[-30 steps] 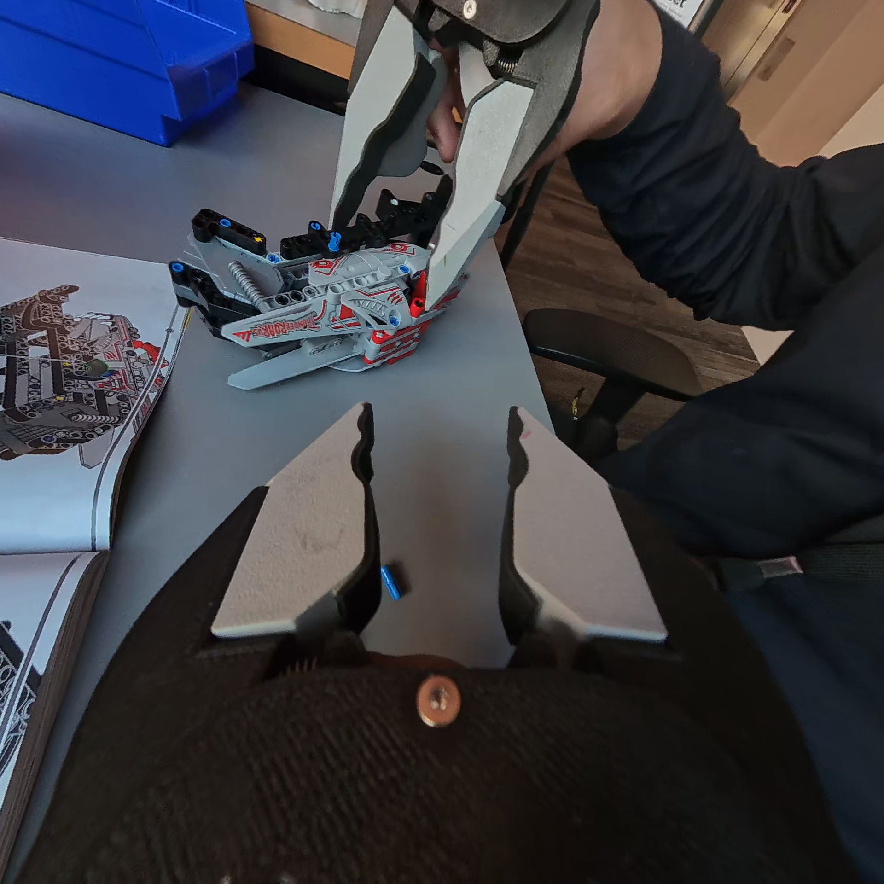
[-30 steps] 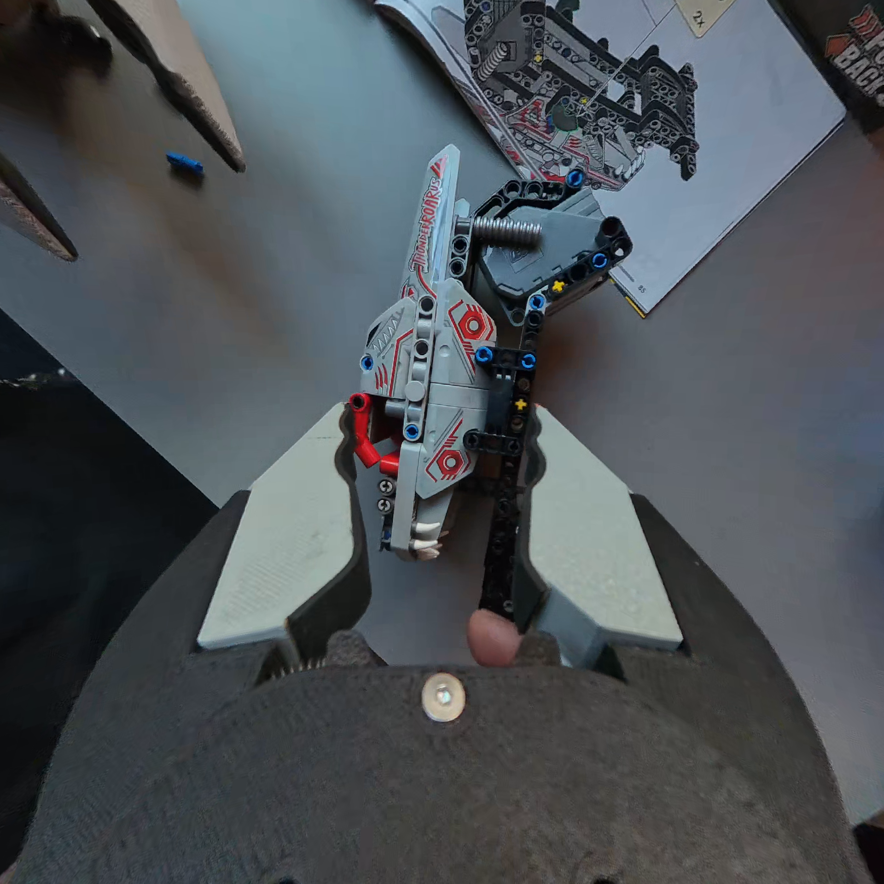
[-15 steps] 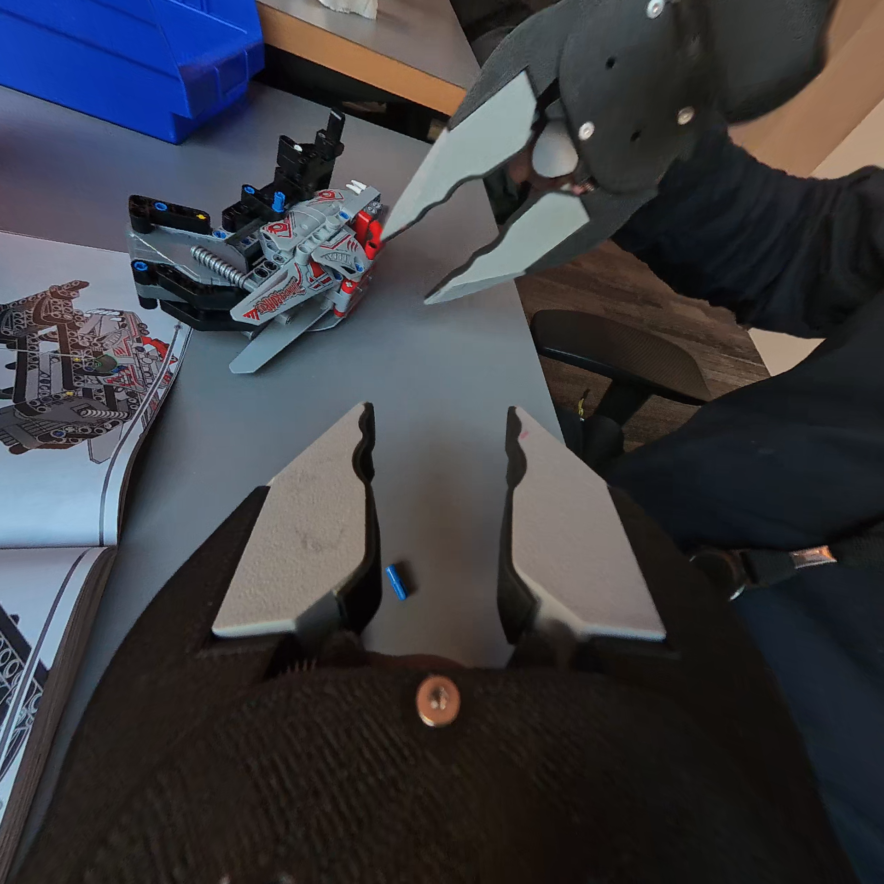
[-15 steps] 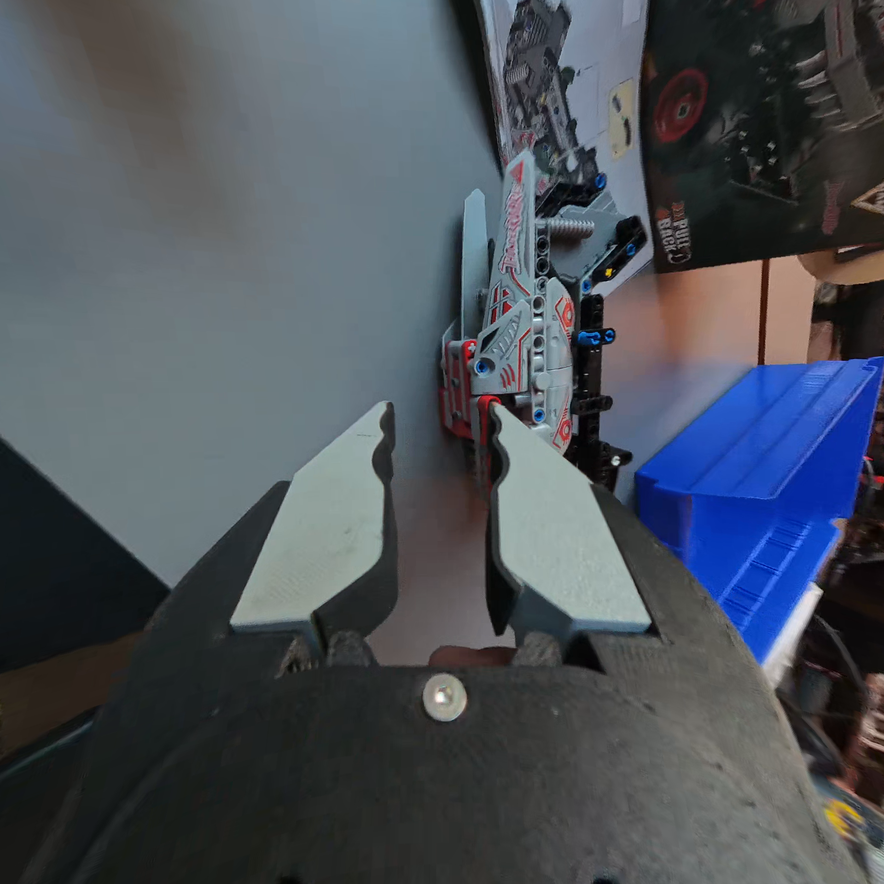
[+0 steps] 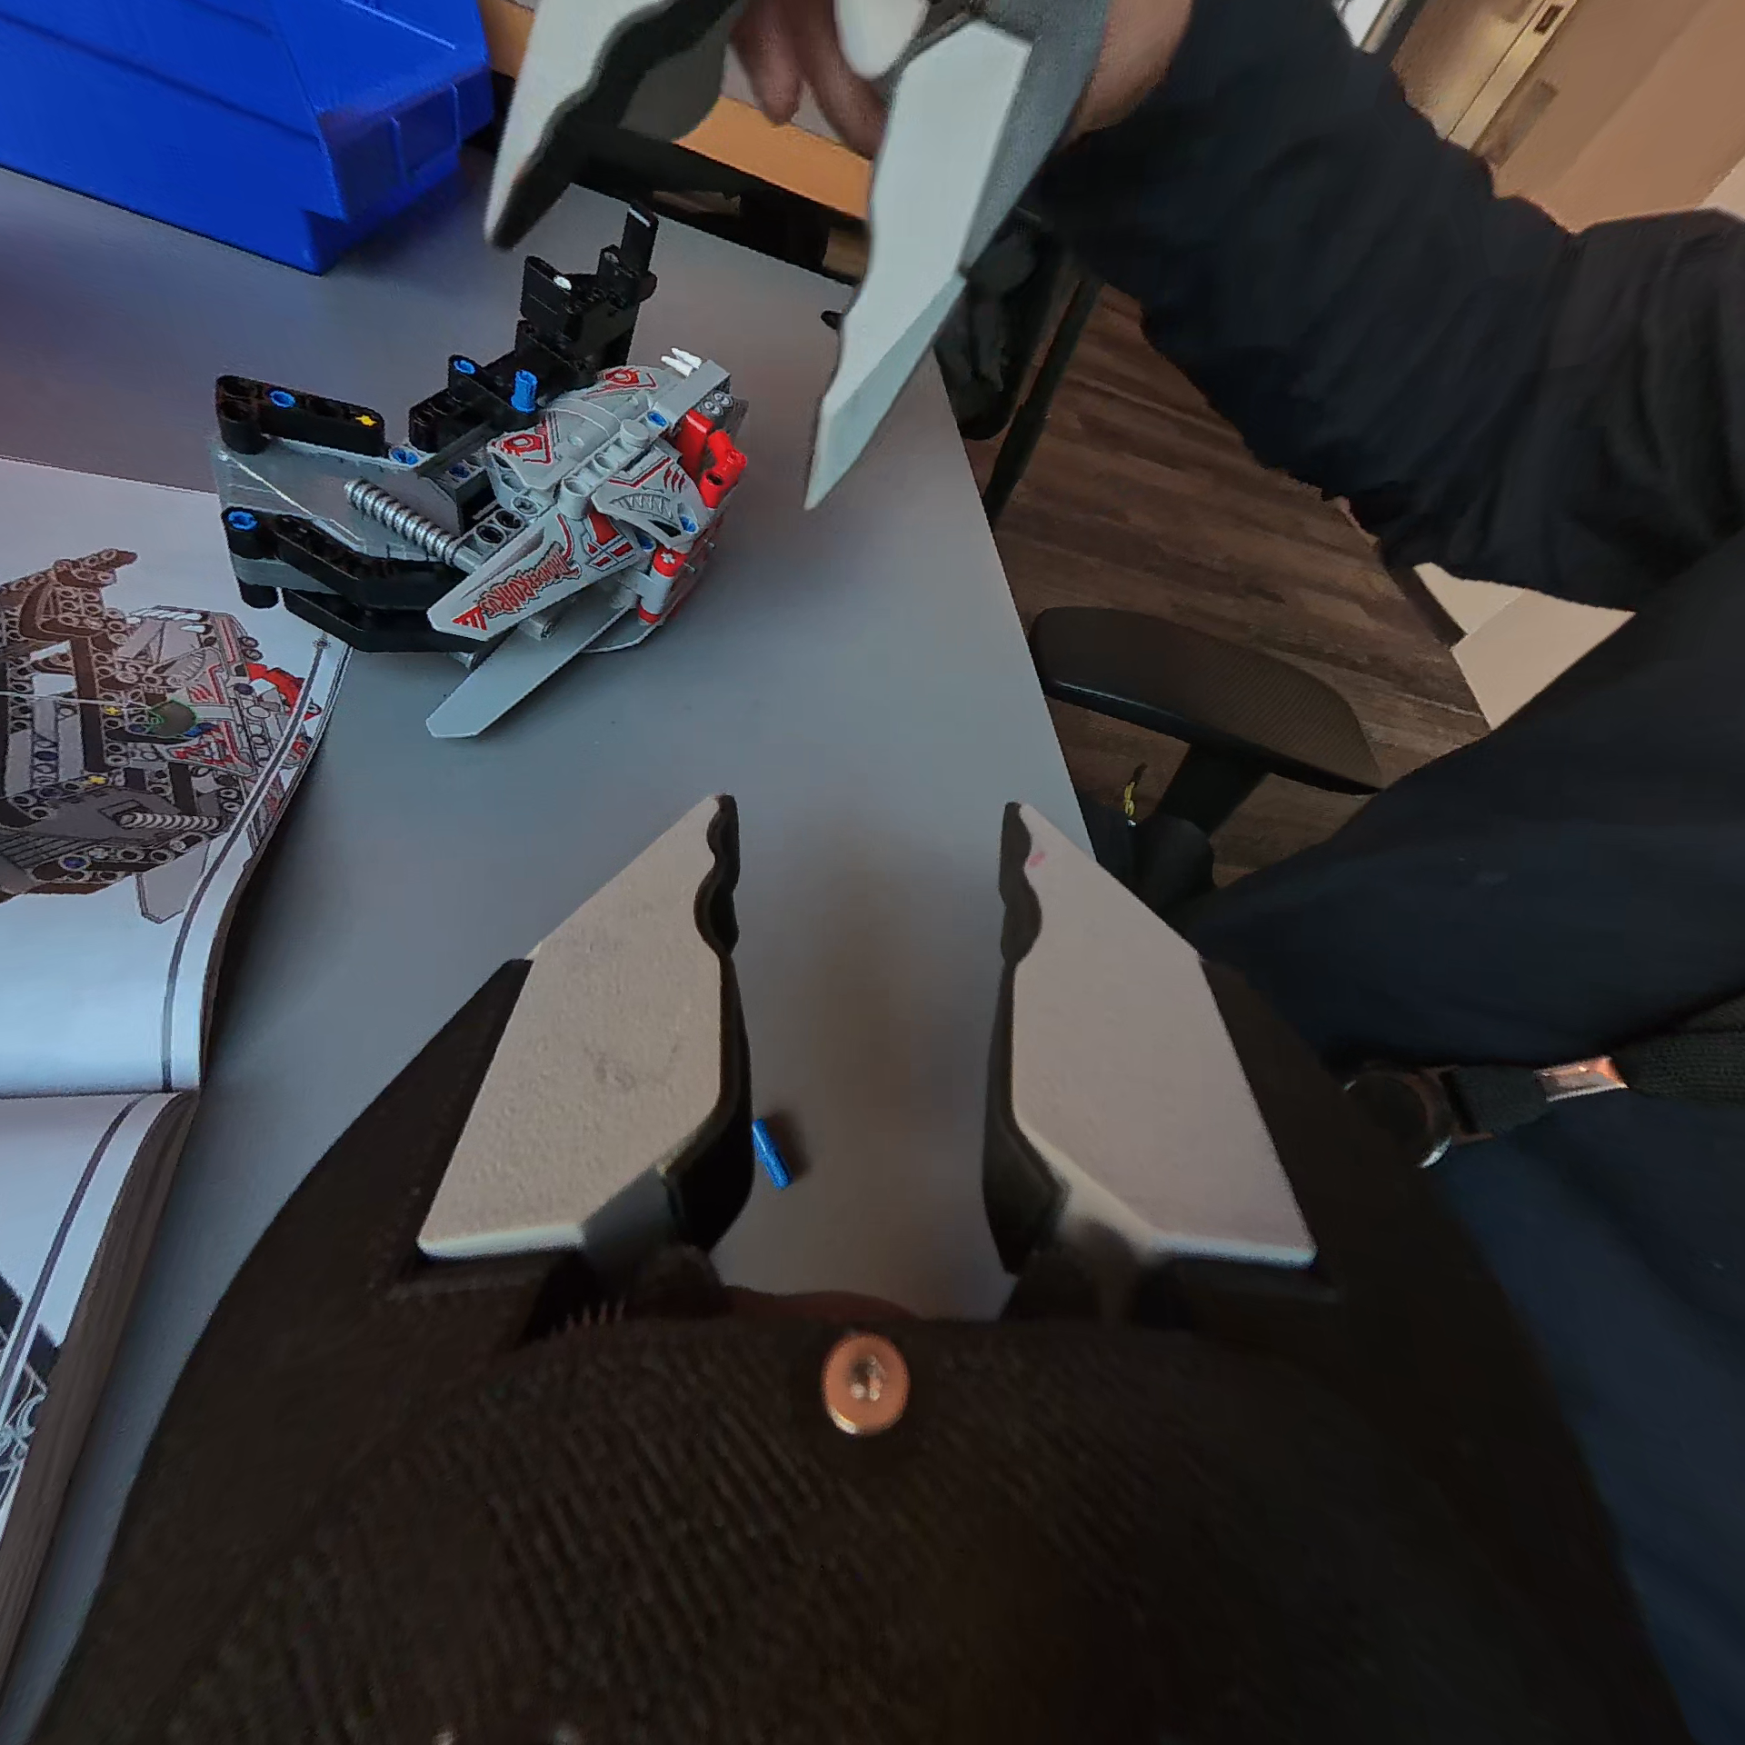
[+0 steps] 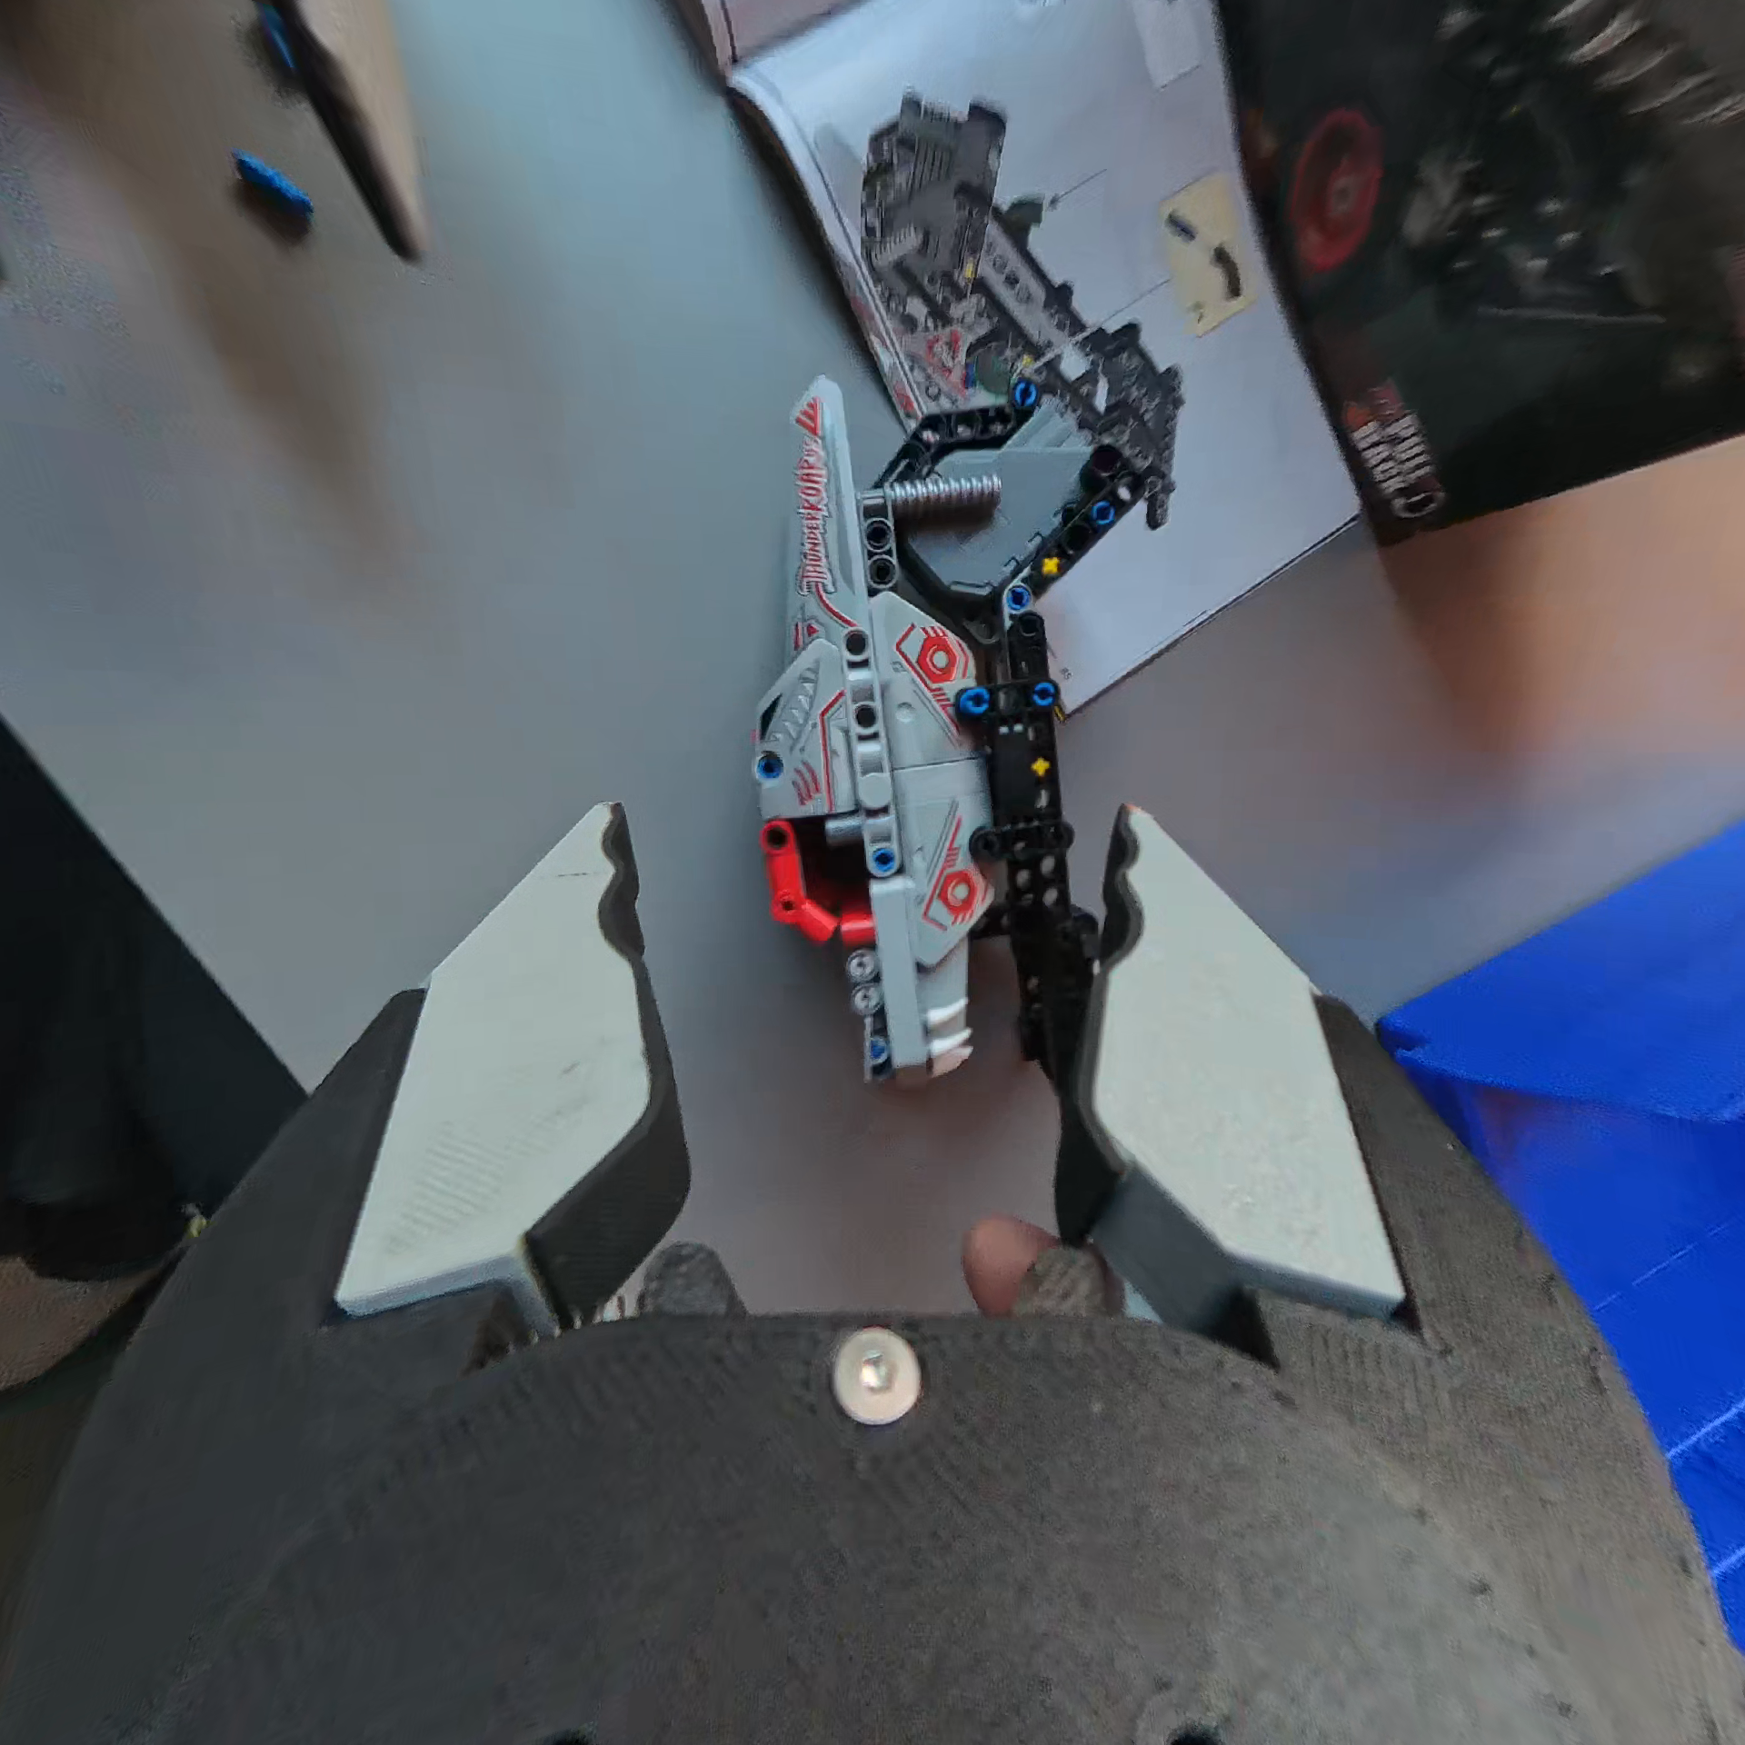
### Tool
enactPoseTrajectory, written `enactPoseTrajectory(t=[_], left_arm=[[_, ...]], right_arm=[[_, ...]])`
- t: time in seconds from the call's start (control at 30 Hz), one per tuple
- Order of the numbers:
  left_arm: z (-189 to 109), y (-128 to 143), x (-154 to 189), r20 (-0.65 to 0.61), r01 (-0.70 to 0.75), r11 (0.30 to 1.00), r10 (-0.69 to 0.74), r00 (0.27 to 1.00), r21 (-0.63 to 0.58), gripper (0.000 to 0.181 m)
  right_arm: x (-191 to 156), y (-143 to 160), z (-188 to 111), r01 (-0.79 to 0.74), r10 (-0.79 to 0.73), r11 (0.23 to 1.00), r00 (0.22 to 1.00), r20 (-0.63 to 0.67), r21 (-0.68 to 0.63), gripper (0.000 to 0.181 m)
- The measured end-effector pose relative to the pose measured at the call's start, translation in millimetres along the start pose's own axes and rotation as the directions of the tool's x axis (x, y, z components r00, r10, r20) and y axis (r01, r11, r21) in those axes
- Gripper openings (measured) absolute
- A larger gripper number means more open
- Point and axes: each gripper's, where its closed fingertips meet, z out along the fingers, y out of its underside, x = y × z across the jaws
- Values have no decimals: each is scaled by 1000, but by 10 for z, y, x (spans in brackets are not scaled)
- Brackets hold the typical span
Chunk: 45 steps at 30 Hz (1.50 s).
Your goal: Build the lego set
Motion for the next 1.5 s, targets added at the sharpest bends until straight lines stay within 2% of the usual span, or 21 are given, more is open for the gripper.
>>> enactPoseTrajectory(t=[0.13,0.2,0.33,0.47,0.6,0.77,0.93,1.03,1.5], left_arm=[[-16,-15,1,-6,11,1000,-11,1000,9,53],[-11,-13,21,-12,6,1000,-6,1000,6,53],[11,14,39,-12,-8,1000,8,1000,-12,53],[0,14,25,-2,-13,1000,13,1000,-10,53],[-8,-4,19,-5,-1,1000,1,1000,1,53],[20,29,22,-2,-12,1000,12,1000,-17,53],[9,18,-3,3,-3,1000,3,1000,-8,53],[-5,-2,8,1,-8,1000,8,1000,1,53],[-45,-16,-25,8,-20,1000,20,1000,12,54]], right_arm=[[150,128,235,25,-15,984,998,59,-176,97],[64,184,277,19,21,972,986,167,-234,82],[24,251,344,9,62,951,973,220,-309,83],[-30,184,322,72,-44,965,992,115,-254,82],[-114,134,265,215,-239,956,965,-106,-197,82],[-221,140,208,357,-407,913,841,-357,-199,82],[-292,198,173,460,-505,859,690,-519,-224,83],[-324,254,150,467,-503,856,658,-561,-220,83],[-439,320,54,458,-425,881,659,-621,-117,70]])
